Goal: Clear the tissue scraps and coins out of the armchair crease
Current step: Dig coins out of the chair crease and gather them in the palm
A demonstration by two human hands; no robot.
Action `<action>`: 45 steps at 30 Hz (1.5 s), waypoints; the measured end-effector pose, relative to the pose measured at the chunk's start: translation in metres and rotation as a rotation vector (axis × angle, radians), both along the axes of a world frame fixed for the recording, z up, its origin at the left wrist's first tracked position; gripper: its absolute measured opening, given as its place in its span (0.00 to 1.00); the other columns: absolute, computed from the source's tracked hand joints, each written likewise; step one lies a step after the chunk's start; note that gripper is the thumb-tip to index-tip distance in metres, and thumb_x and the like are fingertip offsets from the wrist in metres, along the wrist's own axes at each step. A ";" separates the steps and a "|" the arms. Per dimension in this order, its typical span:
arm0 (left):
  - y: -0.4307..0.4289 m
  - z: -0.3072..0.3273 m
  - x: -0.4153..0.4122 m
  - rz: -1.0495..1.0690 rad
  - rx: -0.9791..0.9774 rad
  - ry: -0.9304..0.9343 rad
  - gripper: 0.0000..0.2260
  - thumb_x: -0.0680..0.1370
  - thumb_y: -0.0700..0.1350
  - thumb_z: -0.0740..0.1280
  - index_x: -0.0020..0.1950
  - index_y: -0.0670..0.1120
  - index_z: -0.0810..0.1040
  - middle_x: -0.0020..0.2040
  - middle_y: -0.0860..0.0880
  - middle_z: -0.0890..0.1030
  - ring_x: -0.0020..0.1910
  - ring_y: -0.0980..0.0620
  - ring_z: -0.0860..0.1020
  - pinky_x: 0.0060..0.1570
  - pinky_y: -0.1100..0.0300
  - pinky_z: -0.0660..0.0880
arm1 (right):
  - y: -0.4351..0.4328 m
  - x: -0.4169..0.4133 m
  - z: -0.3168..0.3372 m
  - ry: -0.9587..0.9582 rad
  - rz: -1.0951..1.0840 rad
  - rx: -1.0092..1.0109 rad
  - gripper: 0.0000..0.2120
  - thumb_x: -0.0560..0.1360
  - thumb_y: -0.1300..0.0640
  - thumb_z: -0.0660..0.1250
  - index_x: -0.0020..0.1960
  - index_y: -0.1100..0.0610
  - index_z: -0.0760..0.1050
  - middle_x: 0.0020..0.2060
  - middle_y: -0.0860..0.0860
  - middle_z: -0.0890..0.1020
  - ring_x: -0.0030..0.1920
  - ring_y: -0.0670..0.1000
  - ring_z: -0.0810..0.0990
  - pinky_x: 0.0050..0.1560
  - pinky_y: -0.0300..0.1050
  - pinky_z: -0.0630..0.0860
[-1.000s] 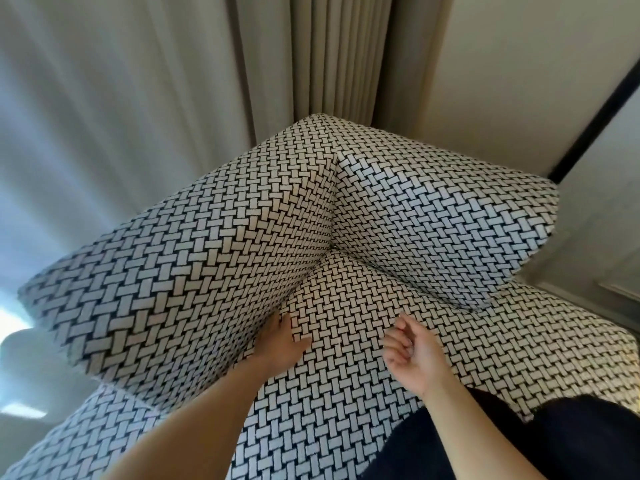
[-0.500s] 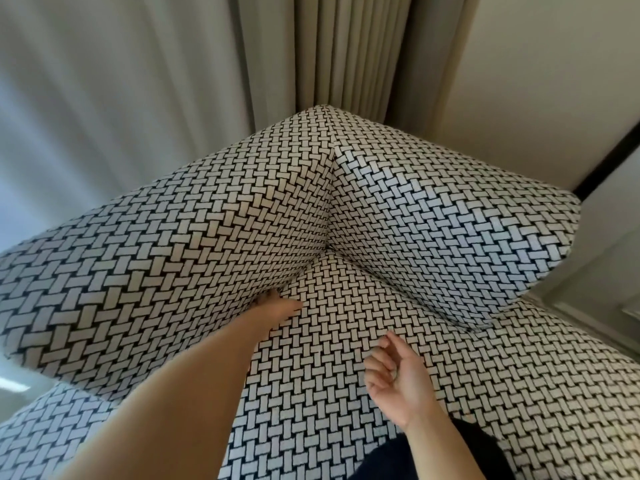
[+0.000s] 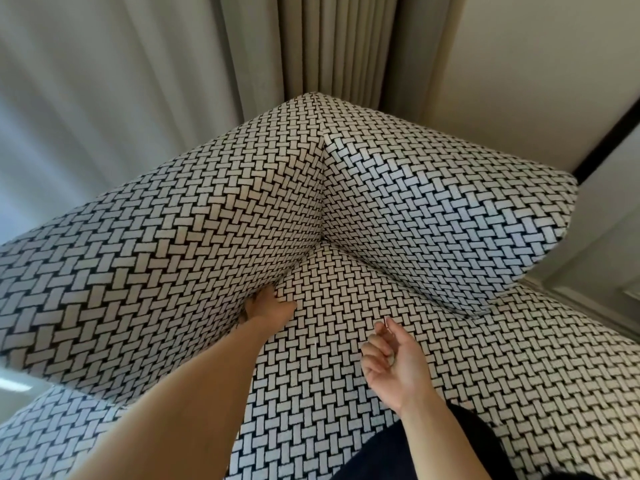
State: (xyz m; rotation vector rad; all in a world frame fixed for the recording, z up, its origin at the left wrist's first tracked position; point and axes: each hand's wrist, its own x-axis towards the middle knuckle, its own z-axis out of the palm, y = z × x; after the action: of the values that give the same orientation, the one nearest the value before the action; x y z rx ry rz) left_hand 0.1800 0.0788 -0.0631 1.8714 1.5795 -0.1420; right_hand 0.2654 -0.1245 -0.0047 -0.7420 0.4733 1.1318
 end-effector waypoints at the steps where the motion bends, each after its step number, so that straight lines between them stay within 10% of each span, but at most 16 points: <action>1: 0.002 -0.002 -0.003 0.005 -0.015 -0.032 0.32 0.74 0.53 0.65 0.76 0.53 0.56 0.75 0.46 0.58 0.74 0.42 0.52 0.74 0.44 0.49 | 0.000 0.000 0.000 0.001 0.001 0.000 0.15 0.79 0.53 0.59 0.35 0.57 0.71 0.22 0.46 0.62 0.20 0.44 0.58 0.17 0.34 0.55; 10: -0.002 -0.011 -0.021 -0.182 0.275 -0.012 0.22 0.78 0.45 0.62 0.73 0.47 0.66 0.70 0.46 0.64 0.65 0.46 0.67 0.66 0.50 0.68 | -0.004 -0.002 0.000 0.003 -0.041 -0.050 0.14 0.79 0.54 0.59 0.36 0.57 0.71 0.22 0.46 0.62 0.20 0.44 0.57 0.17 0.34 0.55; 15: -0.015 -0.008 -0.021 -0.262 0.524 0.015 0.08 0.78 0.37 0.63 0.53 0.41 0.80 0.58 0.44 0.75 0.53 0.49 0.75 0.55 0.59 0.75 | -0.012 -0.002 0.003 -0.010 -0.114 -0.102 0.14 0.80 0.56 0.57 0.37 0.57 0.70 0.22 0.46 0.62 0.19 0.44 0.57 0.17 0.34 0.55; 20: -0.013 -0.002 -0.030 -0.407 0.528 0.063 0.11 0.77 0.31 0.61 0.53 0.41 0.79 0.56 0.45 0.73 0.49 0.50 0.77 0.52 0.61 0.77 | -0.013 -0.003 0.004 -0.012 -0.139 -0.123 0.13 0.80 0.56 0.58 0.37 0.57 0.70 0.22 0.47 0.62 0.19 0.44 0.57 0.17 0.34 0.55; 25: -0.035 0.037 -0.016 -0.143 0.308 -0.252 0.08 0.80 0.39 0.62 0.44 0.47 0.79 0.40 0.48 0.78 0.33 0.54 0.74 0.29 0.69 0.67 | -0.013 -0.004 0.008 0.000 -0.118 -0.092 0.12 0.79 0.56 0.59 0.39 0.58 0.73 0.24 0.48 0.66 0.21 0.44 0.61 0.19 0.34 0.59; 33: -0.093 0.092 0.024 -0.140 -0.054 -0.724 0.01 0.73 0.45 0.73 0.41 0.49 0.83 0.39 0.55 0.83 0.40 0.53 0.79 0.40 0.67 0.74 | -0.014 -0.001 0.020 0.084 -0.190 0.102 0.14 0.79 0.55 0.60 0.52 0.65 0.79 0.37 0.55 0.80 0.37 0.50 0.79 0.35 0.41 0.81; 39: -0.121 0.110 0.038 -0.551 0.107 -0.627 0.02 0.73 0.44 0.72 0.41 0.50 0.83 0.36 0.60 0.80 0.40 0.68 0.77 0.42 0.80 0.68 | -0.018 0.010 0.028 -0.023 -0.189 0.151 0.15 0.81 0.57 0.57 0.54 0.67 0.77 0.44 0.62 0.83 0.45 0.55 0.83 0.52 0.50 0.79; 45: -0.117 0.109 0.060 -0.731 0.277 -0.710 0.06 0.77 0.45 0.67 0.48 0.52 0.83 0.44 0.63 0.79 0.49 0.68 0.74 0.58 0.69 0.64 | -0.035 0.035 0.033 -0.009 -0.224 0.211 0.12 0.78 0.61 0.59 0.54 0.68 0.77 0.48 0.63 0.83 0.54 0.56 0.81 0.53 0.52 0.78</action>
State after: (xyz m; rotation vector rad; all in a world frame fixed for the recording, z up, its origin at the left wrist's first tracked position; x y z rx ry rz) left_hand 0.2404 -0.0380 0.0456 2.2822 0.4230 0.4042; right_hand 0.3005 -0.1590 0.0283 -0.4966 0.4111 0.9508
